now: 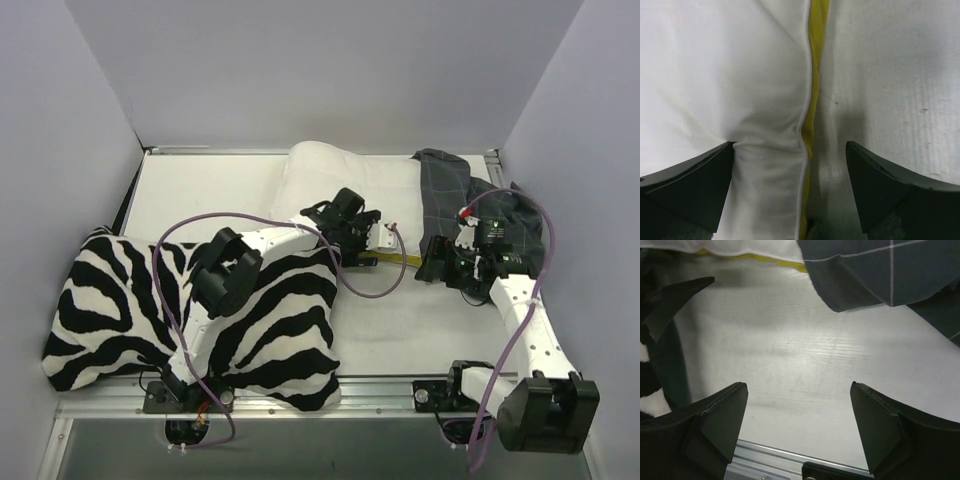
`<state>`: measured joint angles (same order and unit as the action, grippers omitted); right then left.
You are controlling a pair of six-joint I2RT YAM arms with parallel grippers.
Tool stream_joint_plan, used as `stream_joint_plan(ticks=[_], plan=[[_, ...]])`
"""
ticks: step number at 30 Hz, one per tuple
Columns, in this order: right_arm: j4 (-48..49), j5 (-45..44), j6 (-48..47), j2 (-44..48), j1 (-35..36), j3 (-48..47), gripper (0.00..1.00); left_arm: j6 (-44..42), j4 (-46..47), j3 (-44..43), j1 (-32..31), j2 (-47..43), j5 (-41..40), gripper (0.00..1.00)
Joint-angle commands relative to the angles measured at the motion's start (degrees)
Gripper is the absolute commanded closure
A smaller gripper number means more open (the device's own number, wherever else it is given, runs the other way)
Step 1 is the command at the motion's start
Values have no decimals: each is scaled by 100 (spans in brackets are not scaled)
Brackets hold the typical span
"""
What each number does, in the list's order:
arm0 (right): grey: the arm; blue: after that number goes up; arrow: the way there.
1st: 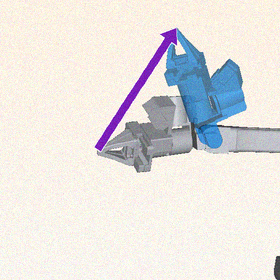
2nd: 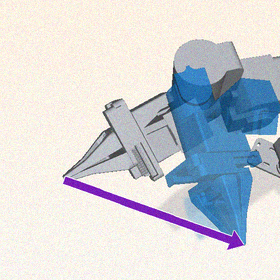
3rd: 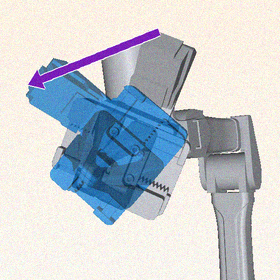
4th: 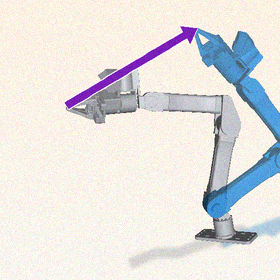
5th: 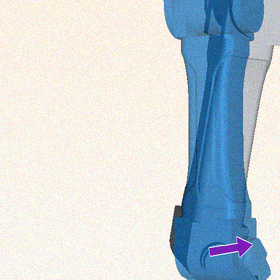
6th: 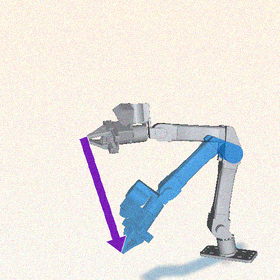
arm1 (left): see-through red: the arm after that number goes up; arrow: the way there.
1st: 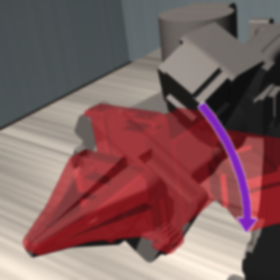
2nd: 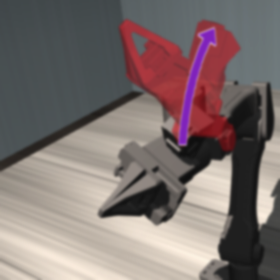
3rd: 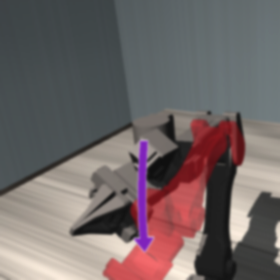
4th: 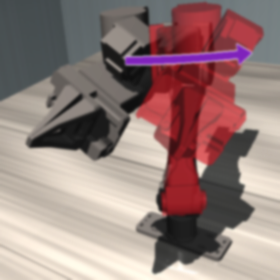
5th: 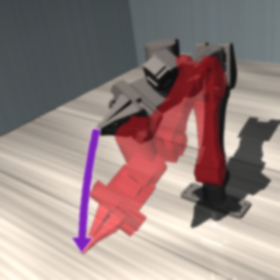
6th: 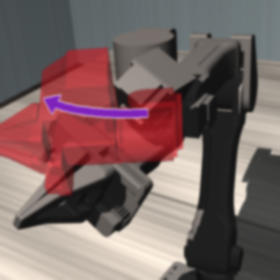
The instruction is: Put the pillow into the pillowcase
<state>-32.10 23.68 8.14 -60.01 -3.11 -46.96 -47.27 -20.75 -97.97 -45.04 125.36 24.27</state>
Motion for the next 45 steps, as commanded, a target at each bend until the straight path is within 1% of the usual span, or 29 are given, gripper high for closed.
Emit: stream_joint_plan(ticks=[1, 2, 3, 4, 5, 6, 7, 8, 9, 10, 11, 12, 13, 17, 20, 22, 23, 25, 26, 29, 30, 32, 33, 34, 36, 39, 43, 45], plan=[[643, -417, 626, -151, -5, 510, 14, -687, 1230, 410, -111, 6, -765, 3], [765, -469, 653, -186, -5, 617, 16, -714, 1527, 445, -119, 58, -853, 4], [819, -618, 671, -204, 4, 714, 17, -696, 1565, 385, -111, 189, -932, 8], [906, -697, 715, -230, 4, 906, 21, -644, 1409, 271, -76, 269, -924, 14], [1055, -768, 793, -292, 4, 960, 23, -530, 1259, 87, -41, 339, -837, 35], [1117, -1038, 873, -318, 4, 1004, 26, -112, 1084, -115, 3, 470, -706, 45], [1161, -1224, 995, -353, 13, 1039, 38, 136, 560, -700, 56, 524, -130, 56], [1205, -1382, 1188, -441, -5, 1022, 42, 365, 268, -1010, 196, 585, 171, 65], [1214, -1480, 1242, -485, -5, 1005, 43, 854, 47, -1283, 240, 717, 383, 83], [1241, -1585, 1277, -503, 4, 978, 43, 1059, -155, -1869, 284, 787, 611, 88], [1363, -1638, 1330, -494, 21, 996, 43, 1209, -505, -2083, 337, 849, 918, 93], [1434, -1674, 1400, -503, 39, 1013, 42, 1455, -613, -2268, 364, 919, 1035, 97], [1530, -1717, 1409, -520, 83, 1031, 42, 1509, -692, -2374, 364, 929, 1140, 100], [2154, -2322, 1322, -879, 197, 1032, 38, 1510, -869, -2481, 373, 876, 1325, 100], [2471, -2481, 1278, -1232, 180, 830, 34, 1562, -957, -2516, 373, 876, 1361, 100], [2708, -2421, 1356, -1451, 188, 733, 33, 1632, -983, -2551, 382, 902, 1396, 100], [2752, -2256, 1400, -1522, 206, 689, 33, 1702, -983, -2603, 382, 920, 1405, 100], [2867, -2245, 1453, -1697, 259, 557, 35, 1756, -992, -2665, 382, 937, 1431, 100], [2902, -2271, 1453, -1751, 276, 530, 37, 1808, -992, -2735, 382, 964, 1422, 100], [2955, -2333, 1401, -1909, 276, 442, 54, 1992, -992, -2858, 408, 1034, 1440, 100], [2946, -2307, 1401, -1944, 276, 407, 65, 2045, -1001, -2955, 425, 1052, 1449, 100], [2937, -2184, 1357, -2006, 276, 346, 75, 2229, -1001, -3043, 452, 1122, 1466, 100], [2859, -2140, 1339, -2023, 276, 311, 86, 2283, -992, -3148, 469, 1140, 1475, 100], [2832, -2061, 1330, -2024, 424, 232, 92, 2335, -992, -3184, 496, 1192, 1501, 100], [2622, -1921, 1322, -2006, 496, 118, 100, 2441, -992, -3263, 505, 1219, 1501, 100], [2306, -1552, 1348, -1804, 759, -85, 100, 2555, -931, -3403, 487, 1307, 1502, 100], [1980, -789, 1637, -1427, 1225, -383, 100, 3098, -729, -3649, 470, 1526, 1537, 100], [1866, -602, 1856, -1400, 1418, -708, 100, 3345, -466, -3676, 461, 1562, 1589, 100]])
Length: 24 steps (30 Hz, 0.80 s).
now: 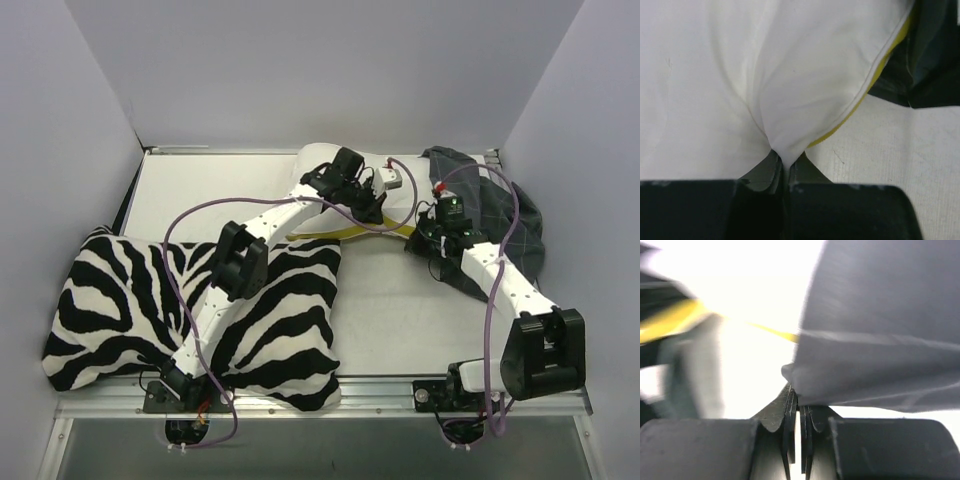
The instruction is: Put the pillow into the pillowcase
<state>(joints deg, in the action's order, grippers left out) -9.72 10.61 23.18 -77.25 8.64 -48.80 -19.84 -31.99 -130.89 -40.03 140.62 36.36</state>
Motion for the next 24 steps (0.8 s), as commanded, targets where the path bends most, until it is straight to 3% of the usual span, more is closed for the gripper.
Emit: stream_joint_plan(ticks=[1, 5, 9, 12, 14, 18, 19, 20, 21, 24], plan=[[-399, 801, 415, 316, 269, -656, 100, 847, 789, -341, -40, 10, 416, 100], [-479, 1450, 626, 141, 304, -1272, 100, 1236, 1545, 440, -49, -315, 626, 100], [-374, 1838, 706, 0, 322, -1203, 100, 1062, 2309, 2061, -49, -947, 977, 100], [-408, 2163, 758, -53, 208, -694, 100, 228, 2189, 3117, -49, -1580, 1346, 100], [-461, 2261, 863, -53, 50, -351, 100, -878, 1830, 3612, -75, -2028, 1707, 100], [-812, 2375, 759, -97, -135, -183, 99, -2970, 204, 4343, -259, -2538, 1919, 100], [-882, 2515, 680, -114, -144, -235, 93, -3478, 45, 4509, -312, -2661, 1893, 100], [-1083, 2594, 592, -141, -179, -410, 80, -3614, -113, 4554, -382, -2697, 1849, 100], [-1198, 2682, 382, -202, -196, -577, 75, -3659, -150, 4555, -400, -2715, 1840, 79], [-1804, 2850, -241, -325, -459, -1464, 60, -3230, -229, 4117, -348, -2654, 1866, 43]])
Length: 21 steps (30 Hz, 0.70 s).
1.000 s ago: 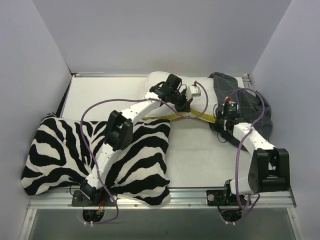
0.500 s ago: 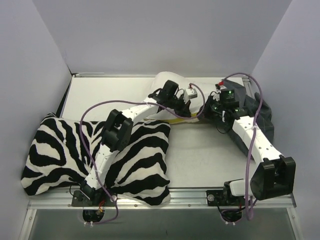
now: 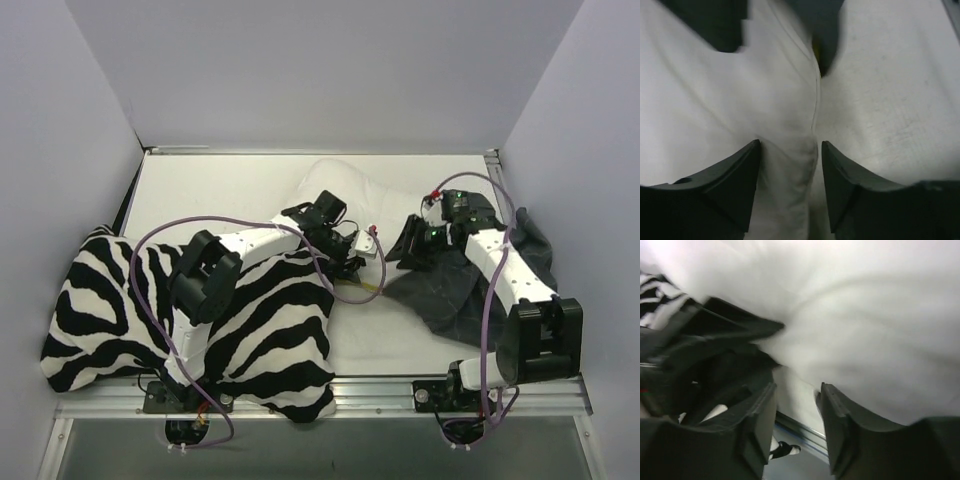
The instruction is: Put the pillow into the pillowcase
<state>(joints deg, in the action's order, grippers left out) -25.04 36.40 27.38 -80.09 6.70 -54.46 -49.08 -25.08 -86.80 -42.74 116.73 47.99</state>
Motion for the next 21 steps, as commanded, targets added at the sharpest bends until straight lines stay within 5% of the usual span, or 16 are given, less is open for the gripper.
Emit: stream_joint_plan(ticks=[1, 4, 10, 13, 16, 21], plan=[[-422, 227, -785, -94, -361, -1144, 57, 79, -920, -493, -24, -195, 712, 39], [-870, -623, -1355, -506, -634, -2224, 57, 835, -928, -1354, 239, 77, 704, 26], [-1047, -2426, -2297, -1929, -810, -3719, 60, 2435, -507, -3559, 582, 1296, -419, 23], [-1100, -3085, -2456, -2650, -933, -4447, 57, 2649, -384, -4790, 661, 2122, -1165, 20], [-1056, -3358, -2518, -3178, -1100, -5037, 55, 2781, -209, -5765, 714, 2879, -1441, 7], [-871, -3405, -2693, -3897, -1285, -5689, 34, 2834, 1337, -5462, 715, 3225, -2434, 3]])
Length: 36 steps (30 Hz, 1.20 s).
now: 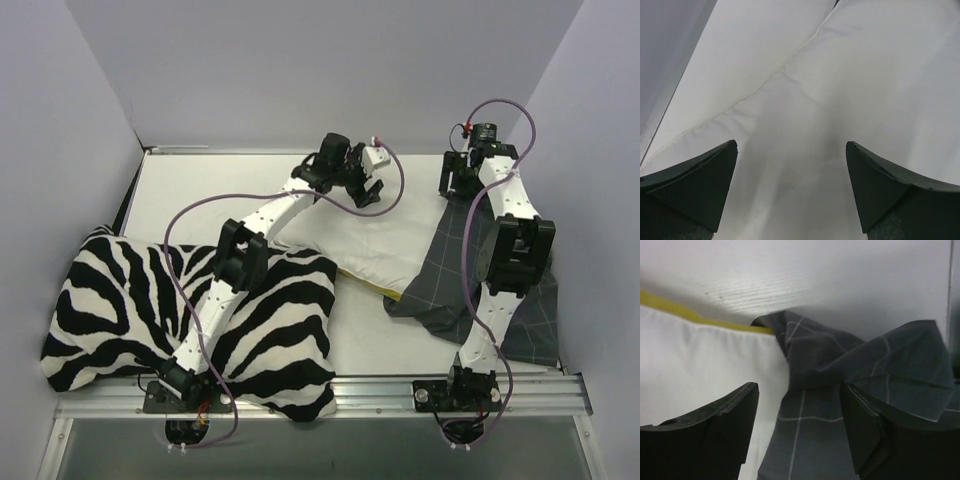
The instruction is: Put the pillow into the pillowcase
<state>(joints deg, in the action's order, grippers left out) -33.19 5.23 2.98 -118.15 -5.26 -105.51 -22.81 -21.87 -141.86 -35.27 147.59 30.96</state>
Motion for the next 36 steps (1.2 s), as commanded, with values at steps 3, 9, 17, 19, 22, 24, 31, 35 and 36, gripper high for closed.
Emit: stream_joint_plan(ticks=[3, 9, 17, 19, 22, 24, 31, 35, 36], plan=[[-65, 1046, -421, -427, -90, -812, 32, 241, 1106, 10, -33, 323, -776, 3], [-284, 2886, -657, -999, 322, -997, 32, 312, 1018, 580, 72, -115, 233, 3], [-548, 2684, -1440, -1395, 745, -857, 60, 821, 921, 696, 309, -257, 726, 3], [-557, 2841, -1476, -1317, 745, -936, 80, 1146, 956, 573, 406, -266, 928, 3], [-531, 3096, -1643, -1036, 789, -1015, 100, 1279, 922, 406, 591, -336, 1376, 3], [-531, 3325, -1713, -755, 833, -989, 100, 1113, 851, 387, 652, -449, 1623, 2], [-513, 3748, -2704, 388, 1377, 12, 100, 208, 754, 572, 600, -845, 1738, 3], [-469, 3765, -2882, 827, 1554, 514, 100, -520, 676, 808, 600, -1012, 1834, 3], [-452, 3783, -2874, 881, 1554, 593, 100, -732, 588, 844, 600, -1030, 1904, 3]])
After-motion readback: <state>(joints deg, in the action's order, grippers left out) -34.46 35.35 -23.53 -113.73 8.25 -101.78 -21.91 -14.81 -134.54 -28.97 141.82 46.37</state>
